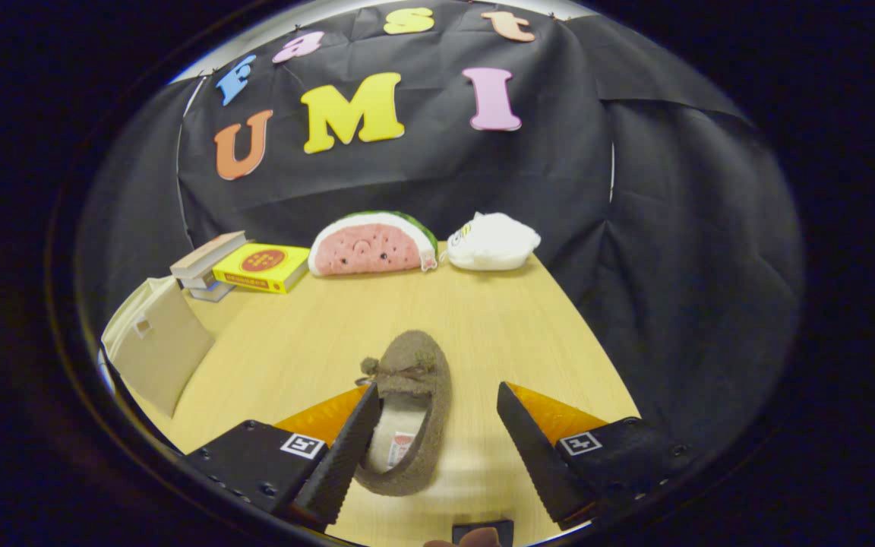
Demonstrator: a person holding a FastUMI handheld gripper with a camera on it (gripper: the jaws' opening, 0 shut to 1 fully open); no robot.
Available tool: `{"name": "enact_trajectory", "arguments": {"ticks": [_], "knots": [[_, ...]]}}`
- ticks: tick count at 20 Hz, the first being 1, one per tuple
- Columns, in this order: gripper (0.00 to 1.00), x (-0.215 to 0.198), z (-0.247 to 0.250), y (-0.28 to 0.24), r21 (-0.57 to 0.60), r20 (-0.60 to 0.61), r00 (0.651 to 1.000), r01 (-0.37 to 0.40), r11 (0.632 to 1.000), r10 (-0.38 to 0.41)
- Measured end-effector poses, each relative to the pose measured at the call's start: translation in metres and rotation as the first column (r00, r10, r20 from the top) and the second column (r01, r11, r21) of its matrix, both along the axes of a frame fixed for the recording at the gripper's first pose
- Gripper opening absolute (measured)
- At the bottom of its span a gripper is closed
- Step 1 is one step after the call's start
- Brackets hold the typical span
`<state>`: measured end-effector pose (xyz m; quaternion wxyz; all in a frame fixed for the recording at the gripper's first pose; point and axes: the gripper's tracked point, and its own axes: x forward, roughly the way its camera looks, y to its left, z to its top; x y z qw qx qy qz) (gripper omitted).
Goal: Open the storage box then place both shoes into the box .Put the left shoe in first, then the right shoe, with the right side of both shoes facing outward in a uniform manner.
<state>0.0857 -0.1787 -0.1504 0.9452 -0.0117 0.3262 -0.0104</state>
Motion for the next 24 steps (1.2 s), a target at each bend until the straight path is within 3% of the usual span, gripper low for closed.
{"name": "enact_trajectory", "arguments": {"ticks": [8,14,17,24], "knots": [[0.96,0.013,-0.051,0.013,0.07,-0.142,0.989,-0.022,0.997,0.032],[0.5,0.02,-0.069,0.01,0.106,-0.191,0.982,0.015,0.994,0.005],[0.03,0.021,-0.067,0.005,0.109,-0.183,0.983,0.042,0.993,-0.021],[0.0,0.013,-0.05,0.023,0.256,-0.164,0.983,0.12,0.959,-0.079]]}}
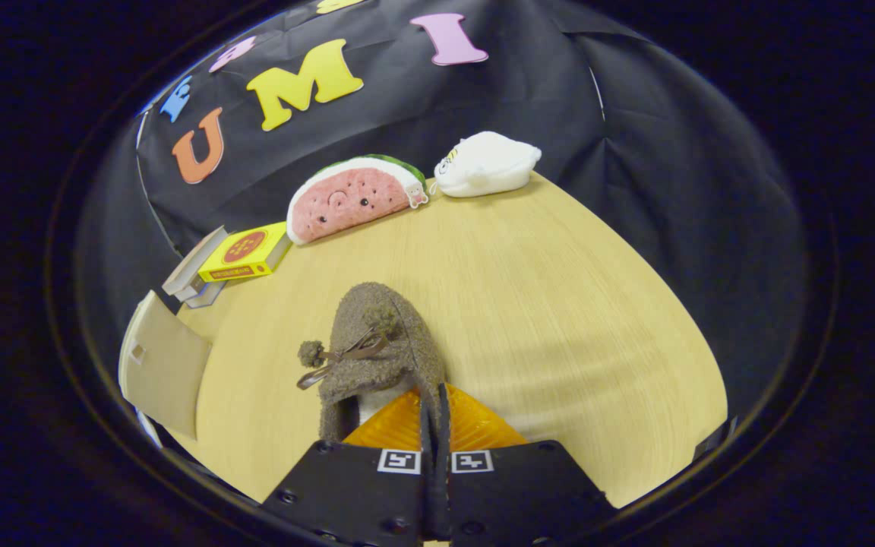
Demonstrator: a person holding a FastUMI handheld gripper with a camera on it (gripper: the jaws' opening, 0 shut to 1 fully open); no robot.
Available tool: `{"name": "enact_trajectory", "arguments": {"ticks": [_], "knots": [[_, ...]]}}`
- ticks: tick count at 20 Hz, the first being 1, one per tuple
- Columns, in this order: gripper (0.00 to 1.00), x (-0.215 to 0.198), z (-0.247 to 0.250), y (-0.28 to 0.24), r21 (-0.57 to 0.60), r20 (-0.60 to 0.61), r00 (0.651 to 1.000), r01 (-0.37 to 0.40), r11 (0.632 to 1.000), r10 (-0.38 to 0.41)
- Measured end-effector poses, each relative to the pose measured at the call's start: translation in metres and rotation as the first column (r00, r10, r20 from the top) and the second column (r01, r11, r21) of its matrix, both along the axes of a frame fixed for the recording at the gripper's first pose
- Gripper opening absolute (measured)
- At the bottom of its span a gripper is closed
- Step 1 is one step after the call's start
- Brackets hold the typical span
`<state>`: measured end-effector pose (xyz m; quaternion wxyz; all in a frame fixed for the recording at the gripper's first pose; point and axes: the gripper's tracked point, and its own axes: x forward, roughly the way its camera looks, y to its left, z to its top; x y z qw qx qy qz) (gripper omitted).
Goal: Open the storage box then place both shoes into the box .Put the left shoe in first, then the right shoe, with the right side of both shoes facing outward in a uniform manner.
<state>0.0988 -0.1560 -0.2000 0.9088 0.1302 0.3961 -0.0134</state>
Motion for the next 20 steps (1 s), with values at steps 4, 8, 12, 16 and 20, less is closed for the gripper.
{"name": "enact_trajectory", "arguments": {"ticks": [4,8,12,16,20], "knots": [[0.0,-0.007,0.028,0.043,0.093,0.032,0.999,0.024,0.995,-0.027],[0.0,-0.012,0.083,0.128,0.233,0.084,0.996,-0.01,0.972,-0.01],[0.0,-0.013,0.14,0.223,0.265,0.171,0.985,-0.074,0.962,0.029],[0.0,-0.02,0.172,0.318,0.289,0.212,0.974,-0.137,0.947,0.076],[0.0,-0.026,0.175,0.401,0.327,0.172,0.98,-0.152,0.933,0.099]]}}
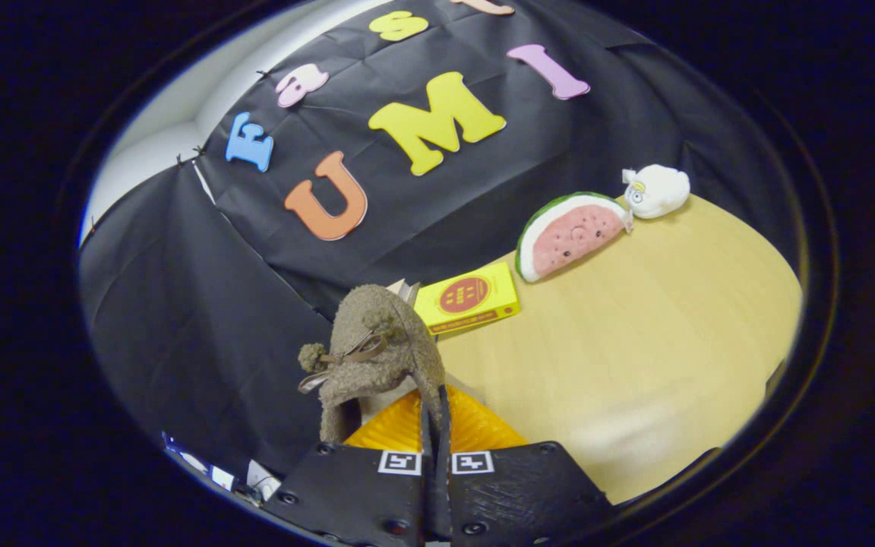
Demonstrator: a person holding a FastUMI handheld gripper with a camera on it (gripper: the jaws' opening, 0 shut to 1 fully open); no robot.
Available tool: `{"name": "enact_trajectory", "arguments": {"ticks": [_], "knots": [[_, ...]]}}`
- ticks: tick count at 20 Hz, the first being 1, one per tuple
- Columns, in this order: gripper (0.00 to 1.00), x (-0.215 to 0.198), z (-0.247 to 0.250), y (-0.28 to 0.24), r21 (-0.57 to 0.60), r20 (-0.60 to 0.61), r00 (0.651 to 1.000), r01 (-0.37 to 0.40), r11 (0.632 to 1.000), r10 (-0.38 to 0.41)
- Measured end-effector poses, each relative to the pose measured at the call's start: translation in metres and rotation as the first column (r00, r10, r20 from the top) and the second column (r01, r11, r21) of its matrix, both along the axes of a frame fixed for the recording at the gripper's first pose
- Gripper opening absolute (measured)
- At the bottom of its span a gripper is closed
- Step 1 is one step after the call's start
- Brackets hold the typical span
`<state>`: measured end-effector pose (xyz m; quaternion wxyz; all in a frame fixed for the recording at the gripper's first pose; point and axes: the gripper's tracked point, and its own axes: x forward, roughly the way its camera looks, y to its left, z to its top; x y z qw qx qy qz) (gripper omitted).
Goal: Open the storage box then place both shoes into the box .Put the left shoe in first, then the right shoe, with the right side of both shoes facing outward in a uniform manner.
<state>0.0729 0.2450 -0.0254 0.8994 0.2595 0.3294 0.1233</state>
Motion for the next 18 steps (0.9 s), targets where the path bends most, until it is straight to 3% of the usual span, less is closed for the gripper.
{"name": "enact_trajectory", "arguments": {"ticks": [2,6,10,14,18], "knots": [[0.0,0.001,-0.003,0.033,0.006,-0.03,1.0,-0.001,1.0,0.001],[0.0,0.009,-0.015,0.07,-0.056,-0.005,0.998,0.065,0.996,-0.066],[0.0,0.017,-0.043,0.075,-0.16,0.034,0.988,0.154,0.975,-0.15],[0.0,0.013,-0.08,0.088,-0.163,-0.081,0.979,0.174,0.971,-0.189],[0.0,0.005,-0.09,0.095,-0.182,-0.108,0.972,0.185,0.966,-0.207]]}}
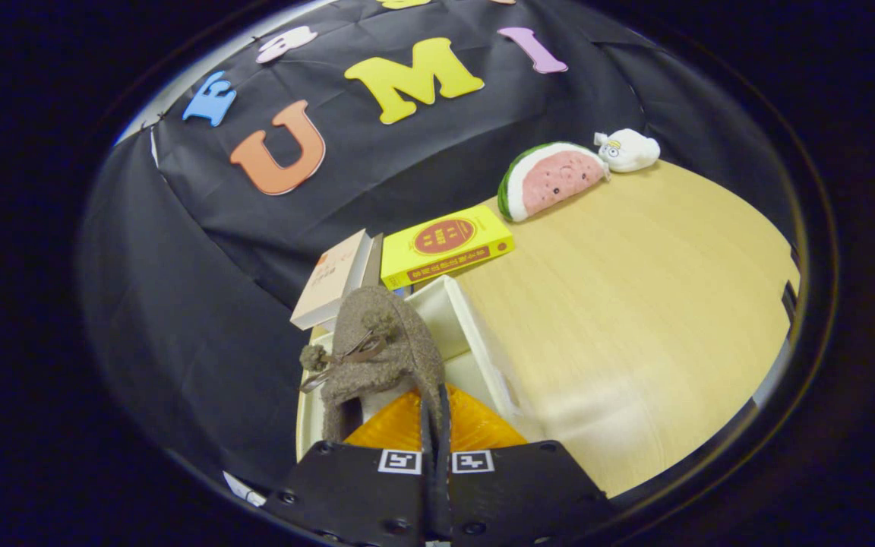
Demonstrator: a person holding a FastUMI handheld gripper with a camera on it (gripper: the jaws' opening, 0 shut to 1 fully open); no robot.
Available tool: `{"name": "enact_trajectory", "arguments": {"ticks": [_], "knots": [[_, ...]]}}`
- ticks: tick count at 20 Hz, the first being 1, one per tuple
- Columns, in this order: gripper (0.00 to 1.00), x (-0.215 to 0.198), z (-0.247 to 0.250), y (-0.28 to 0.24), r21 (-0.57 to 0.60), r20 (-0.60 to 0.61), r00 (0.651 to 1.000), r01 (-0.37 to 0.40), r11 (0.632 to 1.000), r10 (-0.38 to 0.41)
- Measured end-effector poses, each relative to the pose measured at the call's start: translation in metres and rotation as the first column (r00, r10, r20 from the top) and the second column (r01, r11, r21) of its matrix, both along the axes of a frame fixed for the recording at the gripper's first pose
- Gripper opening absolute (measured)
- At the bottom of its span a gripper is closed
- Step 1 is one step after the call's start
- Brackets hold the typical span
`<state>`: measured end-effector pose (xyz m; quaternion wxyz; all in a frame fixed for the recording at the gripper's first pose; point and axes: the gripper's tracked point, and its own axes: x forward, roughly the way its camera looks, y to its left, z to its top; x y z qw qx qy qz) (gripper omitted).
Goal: Open the storage box then place both shoes into the box .Put the left shoe in first, then the right shoe, with the right side of both shoes facing outward in a uniform manner.
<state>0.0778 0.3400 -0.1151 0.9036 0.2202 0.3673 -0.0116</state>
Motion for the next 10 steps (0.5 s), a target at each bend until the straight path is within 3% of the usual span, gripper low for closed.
{"name": "enact_trajectory", "arguments": {"ticks": [5,10], "knots": [[0.01,0.0009,-0.0019,-0.0065,-0.001,0.013,0.999,0.031,1.0,-0.031],[0.28,0.0002,0.0036,-0.0045,0.074,0.011,1.0,-0.029,0.997,0.028]]}}
